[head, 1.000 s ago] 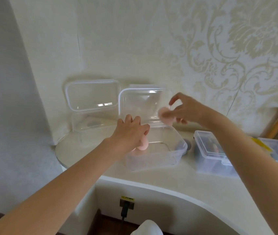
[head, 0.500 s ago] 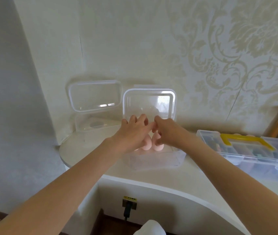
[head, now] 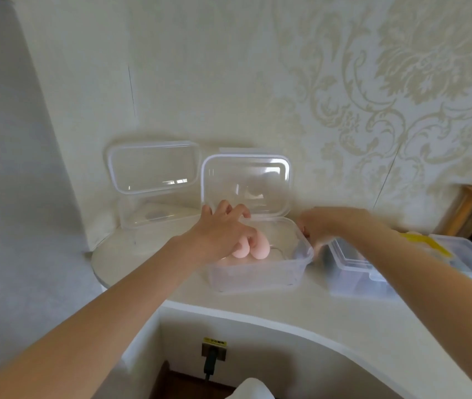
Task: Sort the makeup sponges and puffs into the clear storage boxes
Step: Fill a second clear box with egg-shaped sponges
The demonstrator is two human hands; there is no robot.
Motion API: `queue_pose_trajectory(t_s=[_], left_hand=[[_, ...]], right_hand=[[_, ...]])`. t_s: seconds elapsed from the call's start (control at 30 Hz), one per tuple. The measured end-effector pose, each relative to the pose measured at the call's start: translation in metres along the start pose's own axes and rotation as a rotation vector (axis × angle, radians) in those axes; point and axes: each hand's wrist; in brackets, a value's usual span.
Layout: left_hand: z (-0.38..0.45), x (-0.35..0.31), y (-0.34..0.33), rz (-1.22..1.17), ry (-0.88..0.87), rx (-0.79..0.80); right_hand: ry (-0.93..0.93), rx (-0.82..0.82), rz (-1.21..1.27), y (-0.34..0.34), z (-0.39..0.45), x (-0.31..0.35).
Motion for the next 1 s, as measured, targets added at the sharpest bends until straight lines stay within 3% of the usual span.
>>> queue_pose_trajectory(t_s=[0.13,0.27,0.33,0.37,0.43,0.5,0.53,0.7,0.87,1.0], left_hand=[[-0.001,-0.001,0.003,-0.011,0.007,0.01],[-0.001,-0.001,0.004,0.019,0.009,0.016],[0.0,-0.002,0.004,0.016,0.006,0.02],[0.001,-0.002,0.004,0.01,0.005,0.02],[0.002,-0.003,0.005,-0.007,0.002,0.023],[0.002,-0.004,0.005,-0.016,-0.001,0.021],[0.002,-0.004,0.005,-0.019,-0.006,0.018],[0.003,-0.004,0.005,-0.047,-0.026,0.02],[0.005,-0.005,0.006,-0.052,-0.044,0.032],[0.008,-0.009,0.009,-0.064,-0.044,0.088]], right_hand=[[-0.057,-0.116,0.074,-0.007,0.009,-0.007],[-0.237,-0.663,-0.219,0.02,-0.008,-0.007],[-0.178,-0.811,0.005,0.033,-0.022,-0.001],[-0.102,-0.776,0.232,0.036,-0.027,0.005],[-0.005,-0.528,0.525,0.033,-0.031,0.021],[0.001,-0.337,0.458,0.022,-0.023,0.03],[-0.01,-0.321,0.38,0.016,-0.017,0.031],[-0.045,-0.425,0.311,-0.013,0.0,0.027],[-0.061,-0.53,-0.07,-0.021,0.001,0.039],[-0.062,-0.533,-0.199,-0.024,0.007,0.042]])
Point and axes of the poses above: each hand's wrist, its own z-axis towards the middle knuckle, its own y-axis out of the back of the hand, x = y × z, and after that the axes turned 10 degrees about y, right-handed
